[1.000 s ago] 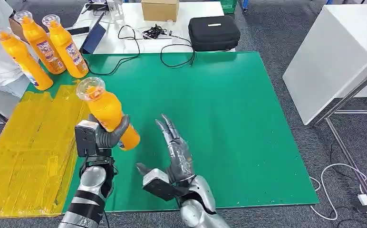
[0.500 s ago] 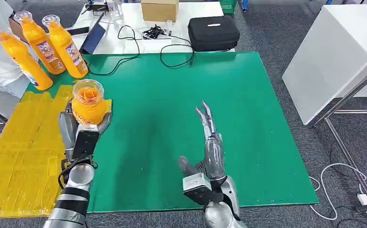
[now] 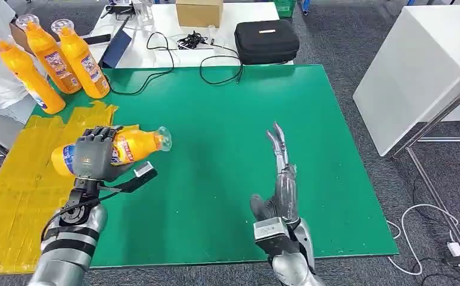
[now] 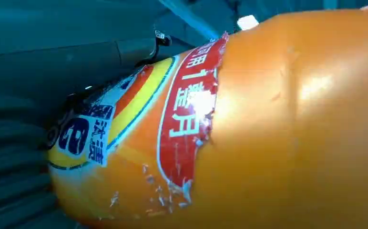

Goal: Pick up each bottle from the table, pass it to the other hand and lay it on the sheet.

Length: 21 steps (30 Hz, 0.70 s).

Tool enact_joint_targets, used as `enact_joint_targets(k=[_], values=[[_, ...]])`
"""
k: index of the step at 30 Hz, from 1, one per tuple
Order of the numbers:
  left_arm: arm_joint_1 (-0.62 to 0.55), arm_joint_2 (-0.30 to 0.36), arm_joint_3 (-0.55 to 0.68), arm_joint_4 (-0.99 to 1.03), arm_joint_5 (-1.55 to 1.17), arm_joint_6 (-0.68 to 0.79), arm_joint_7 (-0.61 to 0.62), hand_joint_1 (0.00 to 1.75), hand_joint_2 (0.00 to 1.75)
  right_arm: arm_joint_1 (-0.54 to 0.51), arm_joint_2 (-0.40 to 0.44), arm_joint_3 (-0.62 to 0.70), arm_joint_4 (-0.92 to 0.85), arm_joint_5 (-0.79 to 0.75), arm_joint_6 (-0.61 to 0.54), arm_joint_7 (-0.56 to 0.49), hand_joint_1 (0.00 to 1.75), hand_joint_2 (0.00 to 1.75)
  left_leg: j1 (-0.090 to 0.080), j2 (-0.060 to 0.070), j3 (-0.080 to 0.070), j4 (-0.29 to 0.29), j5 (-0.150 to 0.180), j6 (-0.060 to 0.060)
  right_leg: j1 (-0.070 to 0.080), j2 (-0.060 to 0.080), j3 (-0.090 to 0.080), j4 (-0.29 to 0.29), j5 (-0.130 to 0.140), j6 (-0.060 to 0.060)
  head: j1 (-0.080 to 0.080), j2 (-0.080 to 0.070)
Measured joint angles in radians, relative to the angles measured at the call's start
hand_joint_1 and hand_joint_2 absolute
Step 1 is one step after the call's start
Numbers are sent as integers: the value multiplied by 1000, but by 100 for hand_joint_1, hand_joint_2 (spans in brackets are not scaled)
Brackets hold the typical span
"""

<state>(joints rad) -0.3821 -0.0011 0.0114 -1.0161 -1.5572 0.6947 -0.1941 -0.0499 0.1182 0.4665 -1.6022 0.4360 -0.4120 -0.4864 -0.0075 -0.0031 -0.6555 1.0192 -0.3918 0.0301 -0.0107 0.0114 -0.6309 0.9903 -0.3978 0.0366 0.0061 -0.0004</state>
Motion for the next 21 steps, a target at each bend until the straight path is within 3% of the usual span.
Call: enact_joint_targets(k=[8, 9, 10, 11, 14, 17, 21], values=[[-83, 156, -104, 346, -6, -3, 40, 175, 175, 24, -76, -85, -47, -108, 88, -35, 0, 175, 0, 0, 0, 0, 0, 0, 0, 1, 0, 0, 0, 0, 0, 0], [-88, 167, -110, 378, -7, -6, 34, 21, 175, 28, -82, -93, -49, -114, 95, -40, 0, 175, 0, 1, 0, 0, 0, 0, 0, 1, 0, 0, 0, 0, 0, 0], [-95, 178, -119, 402, -6, -12, 25, 0, 175, 32, -88, -102, -51, -119, 101, -44, 0, 175, 0, 0, 0, 0, 0, 0, 0, 0, 0, 0, 0, 0, 0, 0], [-103, 187, -125, 432, -6, -20, 16, 0, 175, 34, -93, -109, -52, -122, 103, -47, 0, 0, 0, -1, 0, 0, 0, 0, 0, 0, 0, 0, 0, 0, 0, 0], [-134, 219, -147, 498, 50, -54, 15, 0, 175, 37, -103, -130, -52, -125, 122, -58, 0, 0, 0, -2, 0, 0, 0, 0, 0, 0, 2, 0, 0, 0, 0, 0], [-163, 254, -292, 552, 281, -78, 66, 0, 175, 37, -108, -143, -51, -126, 138, -63, 0, 0, 0, -1, 2, 0, -1, -1, 0, 0, 2, 0, 0, 0, 0, 0], [-189, 284, -405, 611, 289, -56, 127, 0, 175, 37, -115, -148, -42, -119, 141, -59, 0, 0, 0, -2, 5, -1, 0, -2, 0, 0, 6, 0, -1, -1, 0, 0]])
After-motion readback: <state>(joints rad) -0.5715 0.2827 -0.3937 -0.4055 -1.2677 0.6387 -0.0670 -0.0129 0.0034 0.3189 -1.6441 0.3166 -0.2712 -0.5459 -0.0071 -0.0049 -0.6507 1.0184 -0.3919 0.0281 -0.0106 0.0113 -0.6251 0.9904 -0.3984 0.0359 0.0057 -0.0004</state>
